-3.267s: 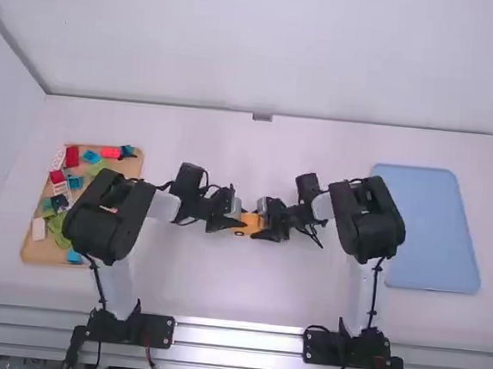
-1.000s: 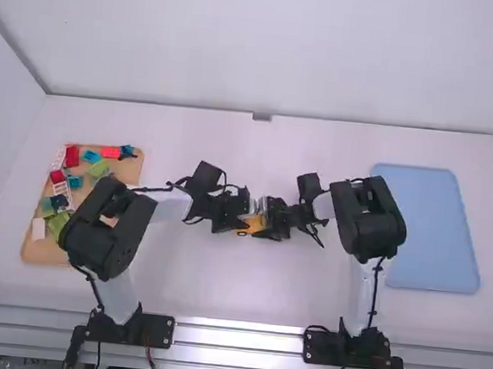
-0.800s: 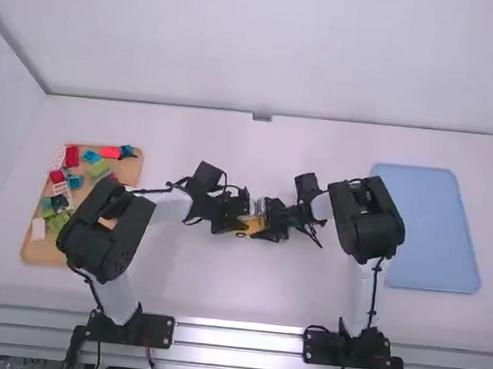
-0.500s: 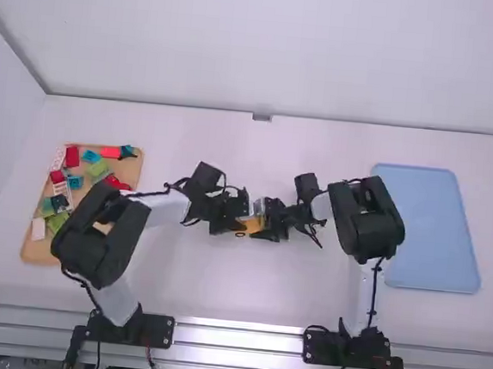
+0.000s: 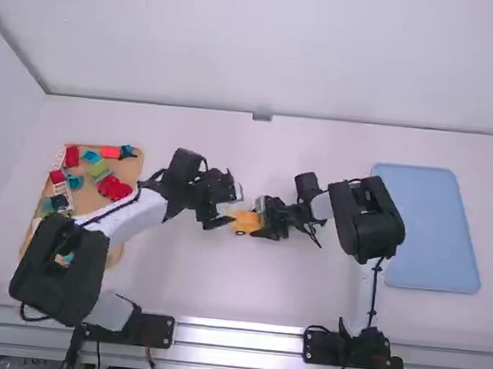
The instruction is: Assemble lego blocks to make yellow taxi
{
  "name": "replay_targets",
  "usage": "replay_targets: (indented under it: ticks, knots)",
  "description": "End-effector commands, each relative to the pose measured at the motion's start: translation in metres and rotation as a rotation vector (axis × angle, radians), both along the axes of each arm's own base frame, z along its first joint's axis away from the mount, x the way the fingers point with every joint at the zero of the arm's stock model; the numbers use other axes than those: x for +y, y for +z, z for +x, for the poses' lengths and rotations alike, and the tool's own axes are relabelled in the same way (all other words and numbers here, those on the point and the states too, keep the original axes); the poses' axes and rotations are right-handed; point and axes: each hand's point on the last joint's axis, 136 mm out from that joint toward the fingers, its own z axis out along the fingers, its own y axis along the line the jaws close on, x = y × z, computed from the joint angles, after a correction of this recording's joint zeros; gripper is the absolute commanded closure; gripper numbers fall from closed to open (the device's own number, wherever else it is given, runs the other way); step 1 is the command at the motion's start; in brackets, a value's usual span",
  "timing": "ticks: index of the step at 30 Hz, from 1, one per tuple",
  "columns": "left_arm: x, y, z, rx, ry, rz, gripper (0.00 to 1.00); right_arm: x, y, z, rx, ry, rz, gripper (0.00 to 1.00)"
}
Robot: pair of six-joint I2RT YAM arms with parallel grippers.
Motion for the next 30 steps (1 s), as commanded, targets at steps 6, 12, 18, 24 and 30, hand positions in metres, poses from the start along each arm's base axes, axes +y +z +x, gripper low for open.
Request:
replay_targets:
  ticks: [6,12,18,24,30]
  knots:
    - [0.048,0.044,0.026,-0.123,0.168,-0.033,0.01,-0.011,0.025,0.051,0.093,-0.171,-0.008,0.48]
    - [0.110,0.047,0.069,-0.065,0.603,-0.147,0.01,-0.049,0.057,0.096,0.049,-0.334,-0.078,0.48]
    - [0.145,0.022,0.084,-0.044,0.802,-0.150,0.01,-0.119,0.089,0.125,0.018,-0.547,-0.209,0.63]
    - [0.155,0.005,0.091,-0.089,0.854,-0.111,0.01,-0.207,0.103,0.137,0.065,-0.802,-0.273,0.65]
    - [0.160,0.009,0.099,-0.161,0.862,-0.140,0.01,-0.308,0.108,0.146,0.191,-1.146,-0.222,0.65]
